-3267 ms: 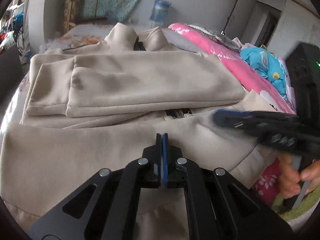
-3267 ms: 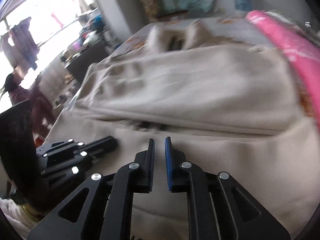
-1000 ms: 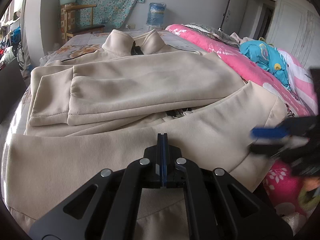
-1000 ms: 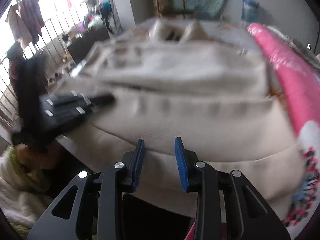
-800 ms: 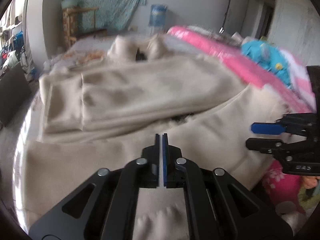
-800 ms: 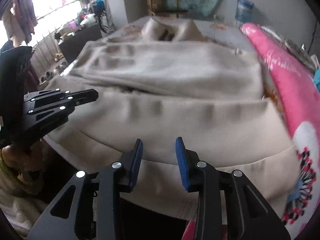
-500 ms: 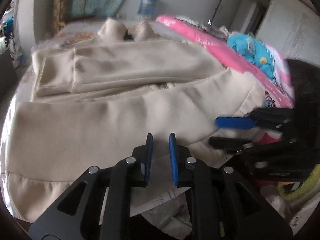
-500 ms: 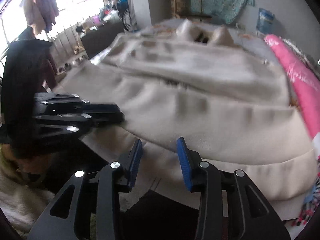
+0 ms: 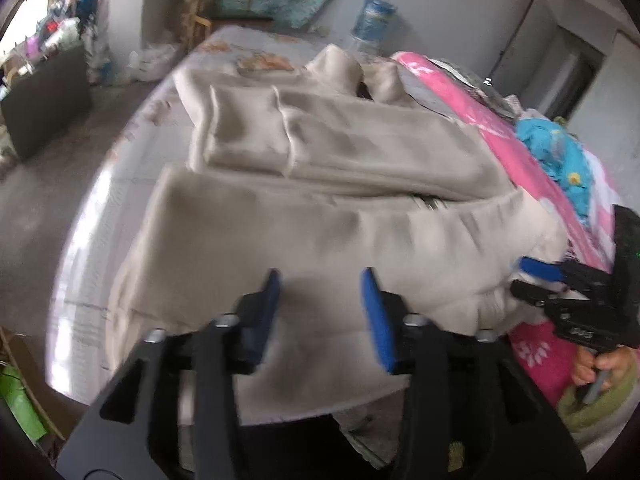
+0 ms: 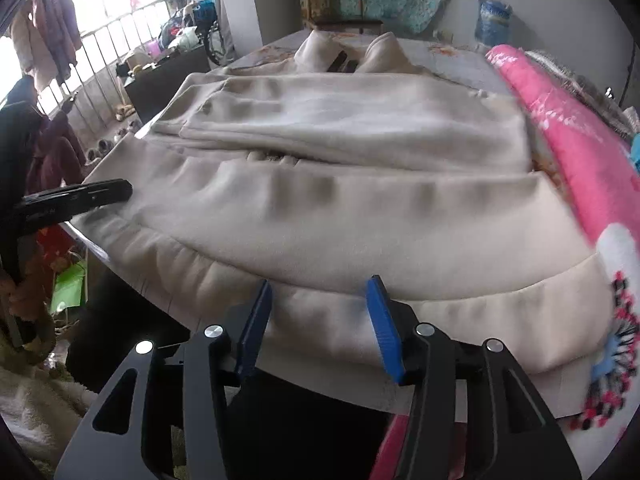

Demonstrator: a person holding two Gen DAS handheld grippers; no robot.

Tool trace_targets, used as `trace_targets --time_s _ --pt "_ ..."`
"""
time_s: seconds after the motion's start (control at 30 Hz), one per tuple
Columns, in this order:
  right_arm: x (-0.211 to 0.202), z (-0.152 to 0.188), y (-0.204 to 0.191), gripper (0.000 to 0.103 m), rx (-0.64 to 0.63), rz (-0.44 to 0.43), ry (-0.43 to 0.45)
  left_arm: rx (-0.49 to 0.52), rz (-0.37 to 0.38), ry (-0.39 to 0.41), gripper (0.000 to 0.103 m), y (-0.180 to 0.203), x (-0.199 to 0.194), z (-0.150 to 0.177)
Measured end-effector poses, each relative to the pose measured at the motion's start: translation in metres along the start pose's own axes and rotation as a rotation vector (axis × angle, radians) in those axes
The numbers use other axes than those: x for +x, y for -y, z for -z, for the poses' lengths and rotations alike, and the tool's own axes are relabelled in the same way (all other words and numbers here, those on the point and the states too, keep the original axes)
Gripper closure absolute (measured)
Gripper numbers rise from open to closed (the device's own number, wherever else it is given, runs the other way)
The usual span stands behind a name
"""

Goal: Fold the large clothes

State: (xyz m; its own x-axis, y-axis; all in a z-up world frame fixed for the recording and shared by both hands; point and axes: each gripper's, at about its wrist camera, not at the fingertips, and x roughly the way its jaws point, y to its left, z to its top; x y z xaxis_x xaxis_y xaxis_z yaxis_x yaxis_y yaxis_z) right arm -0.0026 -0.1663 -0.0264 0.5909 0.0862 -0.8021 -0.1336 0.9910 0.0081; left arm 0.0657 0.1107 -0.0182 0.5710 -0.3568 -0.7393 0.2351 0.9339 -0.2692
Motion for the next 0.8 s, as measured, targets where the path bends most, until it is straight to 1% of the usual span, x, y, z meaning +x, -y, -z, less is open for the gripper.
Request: trace_targets --time_s 0.03,0.1,0.13,0.17,0.2,0.23,0.27,0.3,0.33,0.37,0.4,0.47,0.53,0.63,0.77,0.8 --pt "-0.008 -0.002 0.011 0.041 0.026 0.037 0.030 0.002 -0.018 0.005 0.048 0.001 -0.002 -0.002" --pt "-0.015 0.000 0.031 0.032 0.091 0.084 0.057 0.002 -0.081 -0.016 0.038 0.005 0.002 -0.006" --pt "-0.014 0.001 0.043 0.030 0.133 0.111 0.058 -0.002 -0.114 -0.034 0.037 0.006 0.007 -0.008" --pt "-0.009 0.003 0.058 0.030 0.188 0.144 0.039 -0.006 -0.137 -0.052 0.036 0.006 0.012 -0.009" --pt "0.000 0.007 0.071 0.030 0.234 0.162 0.005 -0.005 -0.161 -0.073 0.031 0.008 0.020 -0.009" --pt "0.007 0.011 0.078 0.029 0.261 0.163 -0.026 0.007 -0.178 -0.076 0.027 0.011 0.025 -0.009" --pt "0.014 0.014 0.085 0.029 0.289 0.138 -0.036 0.033 -0.199 -0.076 0.020 0.019 0.029 -0.009" --pt "0.014 0.012 0.084 0.027 0.295 0.133 -0.024 0.047 -0.221 -0.084 0.017 0.024 0.033 -0.008" --pt "0.012 0.007 0.080 0.026 0.276 0.146 -0.031 0.072 -0.266 -0.091 0.017 0.030 0.038 -0.007" --pt "0.009 0.006 0.076 0.026 0.262 0.158 -0.033 0.090 -0.293 -0.090 0.015 0.036 0.040 -0.006" --pt "0.006 0.002 0.072 0.026 0.253 0.165 -0.023 0.090 -0.295 -0.087 0.015 0.037 0.041 -0.007" --pt "-0.001 -0.005 0.067 0.025 0.254 0.136 0.010 0.067 -0.294 -0.096 0.014 0.036 0.043 -0.009" --pt "-0.006 -0.011 0.060 0.022 0.249 0.106 0.034 0.061 -0.298 -0.099 0.013 0.037 0.043 -0.010" --pt "-0.004 -0.019 0.045 0.017 0.210 0.107 0.053 0.056 -0.308 -0.102 0.012 0.039 0.044 -0.010" --pt "0.015 -0.027 0.031 0.016 0.178 0.097 0.024 0.052 -0.311 -0.102 0.010 0.039 0.044 -0.011" --pt "0.023 -0.027 0.029 0.012 0.175 0.098 0.003 0.051 -0.312 -0.101 0.010 0.039 0.044 -0.010"
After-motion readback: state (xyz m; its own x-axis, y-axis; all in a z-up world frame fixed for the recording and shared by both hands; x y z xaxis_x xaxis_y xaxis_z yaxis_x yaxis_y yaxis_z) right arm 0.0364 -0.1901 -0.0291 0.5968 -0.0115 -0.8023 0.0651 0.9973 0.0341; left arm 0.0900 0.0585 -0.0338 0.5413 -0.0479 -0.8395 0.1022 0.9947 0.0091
